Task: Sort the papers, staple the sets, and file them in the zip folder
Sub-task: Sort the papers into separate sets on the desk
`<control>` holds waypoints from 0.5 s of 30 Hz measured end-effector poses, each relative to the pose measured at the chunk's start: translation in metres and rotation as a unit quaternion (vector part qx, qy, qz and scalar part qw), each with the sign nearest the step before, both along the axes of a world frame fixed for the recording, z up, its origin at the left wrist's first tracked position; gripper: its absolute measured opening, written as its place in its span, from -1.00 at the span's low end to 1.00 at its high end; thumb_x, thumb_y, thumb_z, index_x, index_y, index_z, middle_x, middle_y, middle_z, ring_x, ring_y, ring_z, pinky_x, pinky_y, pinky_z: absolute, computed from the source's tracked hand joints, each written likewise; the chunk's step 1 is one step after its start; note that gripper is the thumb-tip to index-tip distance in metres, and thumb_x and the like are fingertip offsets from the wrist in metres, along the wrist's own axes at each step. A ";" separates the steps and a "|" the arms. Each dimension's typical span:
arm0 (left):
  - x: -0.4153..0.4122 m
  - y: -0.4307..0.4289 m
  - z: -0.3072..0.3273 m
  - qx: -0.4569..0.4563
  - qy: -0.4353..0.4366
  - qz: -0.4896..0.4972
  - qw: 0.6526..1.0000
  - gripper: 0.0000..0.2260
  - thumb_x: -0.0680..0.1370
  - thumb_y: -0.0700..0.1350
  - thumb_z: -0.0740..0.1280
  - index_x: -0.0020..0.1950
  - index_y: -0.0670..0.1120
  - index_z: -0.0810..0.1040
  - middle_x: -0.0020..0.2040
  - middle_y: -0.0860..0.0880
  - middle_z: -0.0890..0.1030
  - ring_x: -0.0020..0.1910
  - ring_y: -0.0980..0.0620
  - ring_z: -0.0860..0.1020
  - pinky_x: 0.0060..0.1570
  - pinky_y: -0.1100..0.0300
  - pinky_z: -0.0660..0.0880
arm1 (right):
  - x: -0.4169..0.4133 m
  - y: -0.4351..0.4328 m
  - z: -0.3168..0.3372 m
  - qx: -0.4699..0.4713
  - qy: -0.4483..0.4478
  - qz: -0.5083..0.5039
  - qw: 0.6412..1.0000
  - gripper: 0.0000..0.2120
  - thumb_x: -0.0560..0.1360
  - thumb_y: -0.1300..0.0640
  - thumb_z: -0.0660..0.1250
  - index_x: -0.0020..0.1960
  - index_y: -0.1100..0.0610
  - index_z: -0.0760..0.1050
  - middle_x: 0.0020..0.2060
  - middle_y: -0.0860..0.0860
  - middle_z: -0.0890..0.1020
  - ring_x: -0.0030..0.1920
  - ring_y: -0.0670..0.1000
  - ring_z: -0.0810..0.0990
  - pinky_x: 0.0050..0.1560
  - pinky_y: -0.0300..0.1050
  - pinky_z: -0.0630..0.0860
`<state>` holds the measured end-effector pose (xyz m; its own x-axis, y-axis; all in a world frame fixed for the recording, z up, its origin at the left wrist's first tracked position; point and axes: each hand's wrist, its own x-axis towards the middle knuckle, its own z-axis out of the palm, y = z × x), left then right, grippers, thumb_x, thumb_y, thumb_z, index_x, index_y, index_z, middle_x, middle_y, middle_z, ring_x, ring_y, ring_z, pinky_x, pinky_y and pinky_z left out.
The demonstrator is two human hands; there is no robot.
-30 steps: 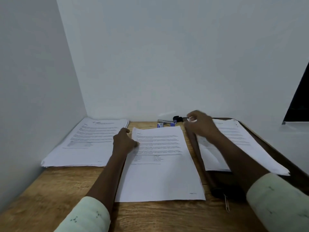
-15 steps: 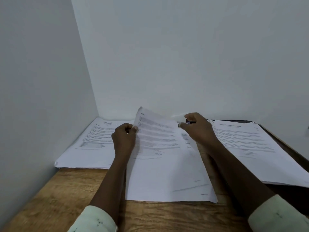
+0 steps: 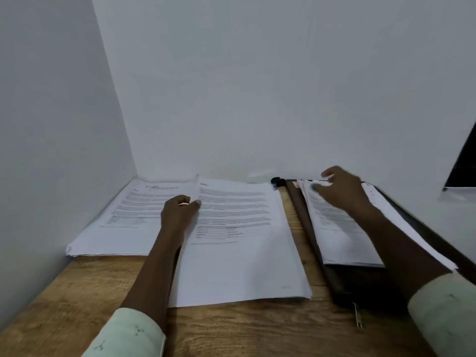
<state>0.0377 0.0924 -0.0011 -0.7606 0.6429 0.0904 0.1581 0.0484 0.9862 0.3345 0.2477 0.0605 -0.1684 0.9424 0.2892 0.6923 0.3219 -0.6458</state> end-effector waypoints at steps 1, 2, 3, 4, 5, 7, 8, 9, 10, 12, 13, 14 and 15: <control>-0.001 0.001 -0.003 0.000 -0.012 -0.007 1.000 -0.78 0.27 0.04 0.47 -0.28 -0.09 0.57 -0.19 -0.13 0.68 -0.13 -0.20 0.65 -0.03 -0.09 0.56 | 0.002 0.003 -0.006 -0.028 -0.045 -0.001 0.999 -0.47 0.42 -0.09 0.47 0.27 0.14 0.45 0.23 0.14 0.56 0.25 0.16 0.50 0.17 -0.06 0.41; 0.000 0.001 -0.003 0.004 -0.033 -0.024 0.999 -0.82 0.31 0.00 0.49 -0.28 -0.09 0.59 -0.14 -0.17 0.70 -0.08 -0.24 0.67 0.05 -0.19 0.59 | 0.001 0.003 -0.011 -0.052 -0.082 -0.002 0.995 -0.37 0.38 -0.18 0.48 0.31 0.14 0.41 0.26 0.14 0.53 0.28 0.18 0.48 0.22 0.00 0.42; 0.005 -0.001 0.000 0.009 -0.055 -0.044 0.997 -0.86 0.38 -0.08 0.50 -0.27 -0.09 0.58 -0.11 -0.21 0.70 -0.07 -0.26 0.67 0.08 -0.26 0.58 | -0.001 0.003 -0.016 -0.071 -0.110 -0.004 0.991 -0.27 0.36 -0.25 0.47 0.35 0.13 0.37 0.29 0.15 0.49 0.32 0.19 0.44 0.26 0.05 0.42; 0.010 -0.003 0.003 0.016 -0.078 -0.061 0.995 -0.87 0.46 -0.16 0.47 -0.25 -0.12 0.57 -0.09 -0.24 0.69 -0.08 -0.27 0.67 0.08 -0.27 0.57 | -0.005 0.003 -0.020 -0.085 -0.131 -0.008 0.988 -0.20 0.34 -0.30 0.45 0.39 0.14 0.33 0.32 0.15 0.45 0.35 0.21 0.41 0.28 0.08 0.41; 0.015 -0.003 0.005 0.020 -0.096 -0.073 0.992 -0.87 0.53 -0.23 0.42 -0.21 -0.15 0.55 -0.06 -0.26 0.68 -0.10 -0.25 0.67 0.06 -0.23 0.59 | -0.008 0.001 -0.024 -0.096 -0.144 -0.010 0.985 -0.16 0.34 -0.30 0.44 0.41 0.16 0.29 0.34 0.17 0.42 0.36 0.22 0.39 0.27 0.08 0.40; 0.025 -0.002 0.010 0.018 -0.099 -0.090 0.991 -0.92 0.58 -0.27 0.34 -0.10 -0.17 0.56 -0.01 -0.25 0.68 -0.09 -0.22 0.66 -0.03 -0.12 0.62 | -0.015 -0.004 -0.029 -0.101 -0.156 -0.011 0.983 -0.21 0.37 -0.23 0.45 0.38 0.21 0.28 0.29 0.18 0.41 0.33 0.22 0.40 0.16 0.02 0.41; 0.028 -0.001 0.012 0.020 -0.096 -0.095 0.991 -0.94 0.60 -0.27 0.32 -0.04 -0.16 0.57 0.01 -0.22 0.68 -0.06 -0.22 0.67 -0.06 -0.09 0.62 | -0.018 -0.006 -0.030 -0.096 -0.159 -0.009 0.983 -0.32 0.39 -0.16 0.45 0.30 0.22 0.32 0.23 0.18 0.43 0.28 0.22 0.44 0.06 -0.02 0.41; 0.031 -0.001 0.014 0.023 -0.094 -0.098 0.990 -0.93 0.61 -0.26 0.30 0.02 -0.15 0.58 0.03 -0.20 0.68 -0.03 -0.21 0.67 -0.05 -0.09 0.62 | -0.020 -0.006 -0.031 -0.086 -0.158 -0.004 0.984 -0.50 0.41 -0.07 0.44 0.17 0.21 0.37 0.13 0.17 0.46 0.20 0.20 0.49 -0.06 -0.08 0.40; 0.033 -0.002 0.016 0.026 -0.095 -0.103 0.990 -0.90 0.62 -0.26 0.29 0.06 -0.14 0.58 0.04 -0.17 0.68 0.00 -0.20 0.67 -0.02 -0.11 0.62 | -0.020 -0.006 -0.030 -0.077 -0.155 -0.001 0.985 -0.68 0.43 0.01 0.40 -0.02 0.19 0.39 0.02 0.15 0.48 0.08 0.19 0.52 -0.17 -0.12 0.38; 0.037 -0.001 0.021 0.024 -0.090 -0.114 0.989 -0.85 0.63 -0.28 0.25 0.09 -0.13 0.58 0.05 -0.15 0.68 0.01 -0.19 0.66 0.03 -0.11 0.61 | -0.017 -0.004 -0.025 -0.072 -0.142 0.006 0.987 -0.77 0.44 0.12 0.32 -0.27 0.14 0.29 -0.15 0.12 0.48 -0.12 0.16 0.50 -0.35 -0.17 0.28; 0.040 0.001 0.024 0.025 -0.082 -0.115 0.990 -0.83 0.63 -0.30 0.22 0.08 -0.12 0.58 0.05 -0.16 0.68 0.00 -0.18 0.66 0.03 -0.09 0.61 | -0.014 -0.003 -0.019 -0.067 -0.139 0.003 0.988 -0.76 0.44 0.16 0.30 -0.31 0.14 0.26 -0.19 0.12 0.47 -0.16 0.15 0.48 -0.39 -0.19 0.24; 0.044 0.003 0.026 0.026 -0.079 -0.114 0.990 -0.80 0.62 -0.32 0.20 0.06 -0.12 0.59 0.04 -0.16 0.68 -0.03 -0.16 0.66 0.00 -0.04 0.62 | -0.011 -0.004 -0.012 -0.051 -0.132 -0.001 0.990 -0.77 0.43 0.17 0.30 -0.31 0.15 0.28 -0.22 0.11 0.47 -0.18 0.14 0.46 -0.41 -0.20 0.22; 0.050 0.004 0.030 0.030 -0.084 -0.110 0.990 -0.77 0.62 -0.35 0.17 0.05 -0.13 0.60 0.00 -0.15 0.68 -0.07 -0.13 0.66 -0.08 0.03 0.63 | -0.008 -0.006 -0.003 -0.029 -0.117 -0.005 0.993 -0.80 0.43 0.17 0.33 -0.29 0.17 0.33 -0.24 0.10 0.49 -0.18 0.13 0.46 -0.41 -0.19 0.23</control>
